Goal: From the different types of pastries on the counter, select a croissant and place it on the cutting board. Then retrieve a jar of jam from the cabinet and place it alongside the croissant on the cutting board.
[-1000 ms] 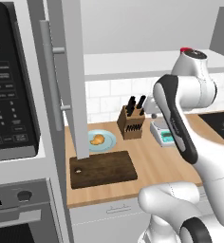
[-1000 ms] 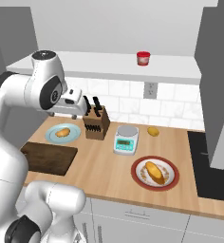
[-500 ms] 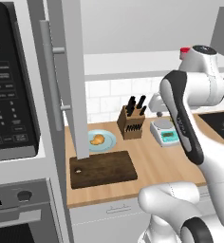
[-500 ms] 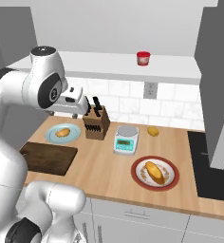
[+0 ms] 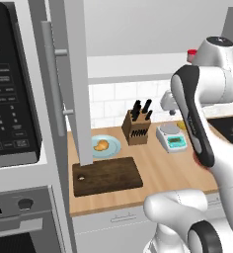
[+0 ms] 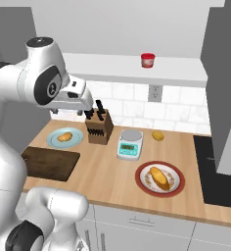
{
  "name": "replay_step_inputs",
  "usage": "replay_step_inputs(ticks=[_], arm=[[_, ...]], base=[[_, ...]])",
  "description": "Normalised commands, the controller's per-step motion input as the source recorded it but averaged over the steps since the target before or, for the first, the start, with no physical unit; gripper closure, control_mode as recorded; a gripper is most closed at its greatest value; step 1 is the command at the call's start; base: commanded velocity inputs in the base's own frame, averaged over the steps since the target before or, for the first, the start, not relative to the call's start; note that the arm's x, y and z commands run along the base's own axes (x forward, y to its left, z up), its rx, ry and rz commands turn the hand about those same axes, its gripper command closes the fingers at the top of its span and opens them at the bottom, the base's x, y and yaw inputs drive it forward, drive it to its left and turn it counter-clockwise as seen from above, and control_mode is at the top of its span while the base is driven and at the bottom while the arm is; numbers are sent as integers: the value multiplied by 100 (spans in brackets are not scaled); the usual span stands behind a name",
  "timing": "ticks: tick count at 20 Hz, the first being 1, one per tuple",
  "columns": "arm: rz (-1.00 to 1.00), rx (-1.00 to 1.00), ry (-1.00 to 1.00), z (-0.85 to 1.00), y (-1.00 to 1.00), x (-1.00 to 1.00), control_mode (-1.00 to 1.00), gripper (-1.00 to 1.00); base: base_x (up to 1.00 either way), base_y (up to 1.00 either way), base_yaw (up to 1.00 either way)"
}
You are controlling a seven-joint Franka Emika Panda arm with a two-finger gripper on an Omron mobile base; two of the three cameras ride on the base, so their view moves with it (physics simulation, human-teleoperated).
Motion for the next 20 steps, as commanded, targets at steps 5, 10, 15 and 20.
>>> replay_step_inputs(ticks=[5,10,15,20], arm=[[0,-6,0,52,-34,0,-100,-100],[2,-2,0,48,-53,0,-100,-100],[2,0,-8,9,-59,-1,-100,-100],[0,-2,-11,-2,-50,1,-100,-100]], base=[[0,0,0],[0,0,0],[0,0,0],[0,0,0]])
